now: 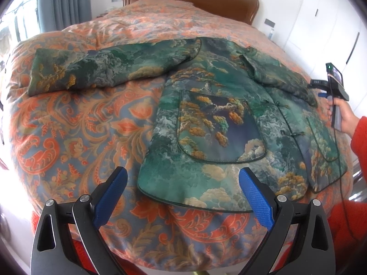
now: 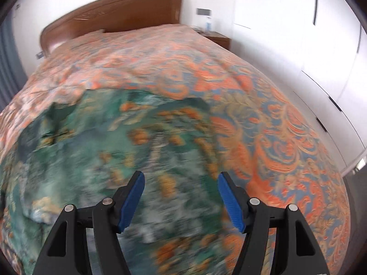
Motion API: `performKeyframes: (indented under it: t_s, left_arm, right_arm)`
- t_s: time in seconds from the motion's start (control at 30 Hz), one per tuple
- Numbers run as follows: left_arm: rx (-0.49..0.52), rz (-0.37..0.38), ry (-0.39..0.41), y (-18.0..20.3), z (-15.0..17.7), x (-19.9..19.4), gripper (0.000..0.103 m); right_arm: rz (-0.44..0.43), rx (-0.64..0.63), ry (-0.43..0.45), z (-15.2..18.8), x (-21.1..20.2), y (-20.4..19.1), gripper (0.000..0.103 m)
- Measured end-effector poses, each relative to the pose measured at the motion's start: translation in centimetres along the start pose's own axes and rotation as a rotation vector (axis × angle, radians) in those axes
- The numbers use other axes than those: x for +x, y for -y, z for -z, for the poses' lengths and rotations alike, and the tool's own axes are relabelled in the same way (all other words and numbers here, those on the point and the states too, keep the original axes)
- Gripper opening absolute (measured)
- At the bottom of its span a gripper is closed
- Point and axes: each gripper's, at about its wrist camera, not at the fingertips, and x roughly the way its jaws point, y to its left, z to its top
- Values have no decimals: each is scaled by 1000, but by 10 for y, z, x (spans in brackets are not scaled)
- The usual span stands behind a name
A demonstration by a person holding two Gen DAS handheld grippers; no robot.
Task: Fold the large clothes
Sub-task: 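Fold the held sleeve across the jacket front with the right tool and release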
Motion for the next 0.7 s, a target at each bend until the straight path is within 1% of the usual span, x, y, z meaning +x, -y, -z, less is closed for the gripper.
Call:
performKeyframes:
  t_s: [0.07,0.13,0.27,0.33,0.4,0.5,0.57,0.7]
  left_arm:
    - [1,-3,-6,1,0,2,98]
    - [6,-7,-10,2,0,3,98]
    - [13,-13,-15,3,-1,5,98]
    - [11,-14,-18,2,-1,6,98]
    - [7,-16,-19,-1,-3,6,98]
    - [5,-23,-15,-5,-8,9,98]
    - [11,-26,-12,-6,-13,12,98]
    - [29,-31,-13,-9,-25,20,98]
  right_arm:
    - [33,6,-30,1,15,10,68]
    - [27,22,-60,4,27,16,68]
    - [-63,125,-121,18,49,31,68]
    - [-97,172,-125,21,51,38,68]
    - [-109,206,-83,24,39,45,68]
    - [-109,178,23,28,1,45,68]
    - [-120,126,70,33,-25,38,68]
    - [-155,-23,144,62,-83,16,68]
